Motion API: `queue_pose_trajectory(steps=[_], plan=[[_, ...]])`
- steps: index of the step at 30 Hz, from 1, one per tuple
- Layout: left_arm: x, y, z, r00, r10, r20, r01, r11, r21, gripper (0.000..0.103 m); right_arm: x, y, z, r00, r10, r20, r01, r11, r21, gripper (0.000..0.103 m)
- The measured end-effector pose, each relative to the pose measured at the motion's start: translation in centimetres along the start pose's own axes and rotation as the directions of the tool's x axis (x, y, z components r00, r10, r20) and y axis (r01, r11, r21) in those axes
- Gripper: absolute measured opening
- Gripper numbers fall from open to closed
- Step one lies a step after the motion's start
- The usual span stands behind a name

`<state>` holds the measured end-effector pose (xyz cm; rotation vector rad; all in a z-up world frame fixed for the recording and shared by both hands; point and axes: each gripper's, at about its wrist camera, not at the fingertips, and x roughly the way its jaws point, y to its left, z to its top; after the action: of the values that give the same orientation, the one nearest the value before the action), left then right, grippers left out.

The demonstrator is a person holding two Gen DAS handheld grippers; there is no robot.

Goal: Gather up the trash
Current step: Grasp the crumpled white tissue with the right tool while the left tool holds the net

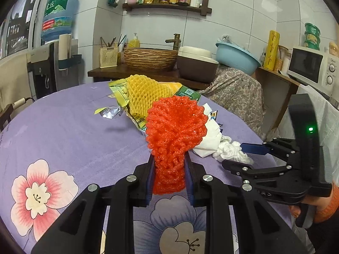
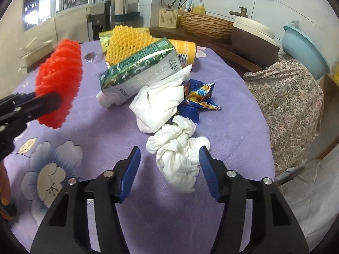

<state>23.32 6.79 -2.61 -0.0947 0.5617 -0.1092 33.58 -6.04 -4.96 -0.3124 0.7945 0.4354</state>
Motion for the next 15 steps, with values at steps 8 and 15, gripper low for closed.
queue_pose_trajectory(steps=[8, 15], plan=[[0.2, -0.1, -0.2, 1.000, -0.005, -0.012, 0.005, 1.000, 0.010, 0.025, -0.2, -0.4, -0.8, 0.999, -0.029, 0.024, 0.029, 1.000, -0.008, 0.019], [0.5, -0.3, -0.4, 1.000, -0.014, -0.028, 0.015, 1.000, 0.014, 0.025, -3.2, -1.6, -2.5, 0.995, 0.004, 0.095, -0.011, 0.997, 0.074, 0.016]])
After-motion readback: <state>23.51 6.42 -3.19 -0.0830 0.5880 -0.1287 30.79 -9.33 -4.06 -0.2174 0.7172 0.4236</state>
